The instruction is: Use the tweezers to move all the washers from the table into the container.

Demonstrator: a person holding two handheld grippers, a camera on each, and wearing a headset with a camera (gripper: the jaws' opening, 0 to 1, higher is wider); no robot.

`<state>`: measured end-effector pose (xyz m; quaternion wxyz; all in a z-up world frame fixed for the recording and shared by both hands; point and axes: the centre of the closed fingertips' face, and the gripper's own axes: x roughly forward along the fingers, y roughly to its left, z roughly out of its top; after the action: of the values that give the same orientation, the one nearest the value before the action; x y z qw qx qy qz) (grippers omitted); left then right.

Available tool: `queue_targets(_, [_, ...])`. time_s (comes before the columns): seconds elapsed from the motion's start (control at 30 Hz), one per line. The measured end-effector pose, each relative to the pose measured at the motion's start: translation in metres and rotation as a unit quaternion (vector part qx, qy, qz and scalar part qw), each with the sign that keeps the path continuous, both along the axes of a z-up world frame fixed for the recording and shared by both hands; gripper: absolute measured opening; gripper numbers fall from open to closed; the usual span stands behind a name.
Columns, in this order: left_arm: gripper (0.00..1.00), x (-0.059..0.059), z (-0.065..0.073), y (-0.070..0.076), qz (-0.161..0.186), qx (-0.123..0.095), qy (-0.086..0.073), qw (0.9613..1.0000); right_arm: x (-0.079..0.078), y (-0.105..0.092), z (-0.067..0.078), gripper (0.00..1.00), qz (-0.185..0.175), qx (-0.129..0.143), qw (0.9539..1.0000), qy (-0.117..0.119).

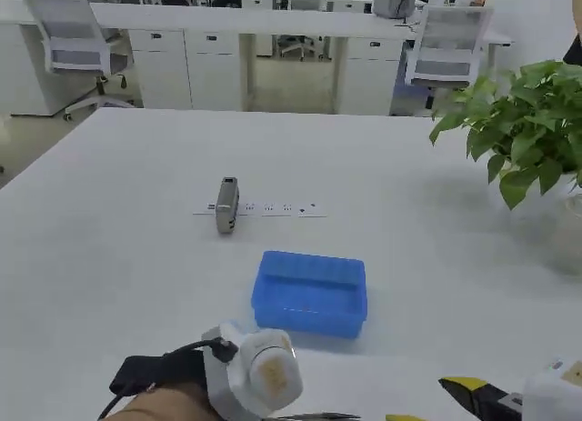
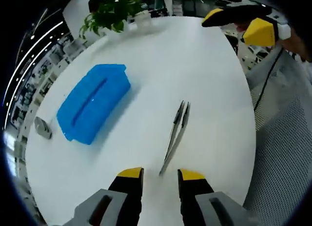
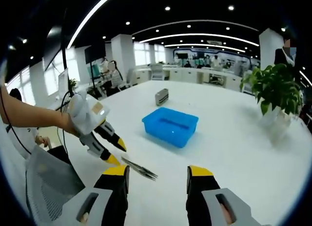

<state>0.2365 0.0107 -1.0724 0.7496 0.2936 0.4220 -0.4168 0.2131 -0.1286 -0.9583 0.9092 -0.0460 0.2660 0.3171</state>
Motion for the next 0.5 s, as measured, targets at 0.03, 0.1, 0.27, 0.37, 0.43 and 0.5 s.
queue_targets(0.03, [0.32, -0.002, 0.004, 0.000, 0.019, -0.020, 0.004, 0.9996, 0.001, -0.002, 0.002, 0.48, -0.008, 0.003, 1.0000, -0.003])
queue_targets(0.1, [0.36, -0.007, 0.016, -0.002, 0.066, -0.075, 0.015, 0.9949, 0.005, -0.004, 0.007, 0.55, -0.019, 0.012, 0.9996, -0.016])
queue_targets(0.27, [0.53, -0.018, 0.039, 0.015, 0.151, -0.137, 0.009, 0.9789, 0.008, -0.006, 0.012, 0.70, -0.039, 0.038, 0.9984, -0.016])
queue_targets(0.37, [0.65, -0.028, 0.054, 0.028, 0.188, -0.165, -0.007, 0.9682, 0.007, -0.008, 0.014, 0.77, -0.045, 0.040, 0.9980, -0.018])
queue_targets(0.43, [0.70, -0.033, 0.061, 0.036, 0.195, -0.170, -0.020, 0.9657, 0.006, -0.007, 0.013, 0.78, -0.045, 0.041, 0.9980, -0.018])
queue_targets(0.5, [0.78, -0.038, 0.064, 0.045, 0.207, -0.167, -0.028, 0.9635, 0.004, -0.008, 0.011, 0.82, -0.047, 0.037, 0.9980, -0.018])
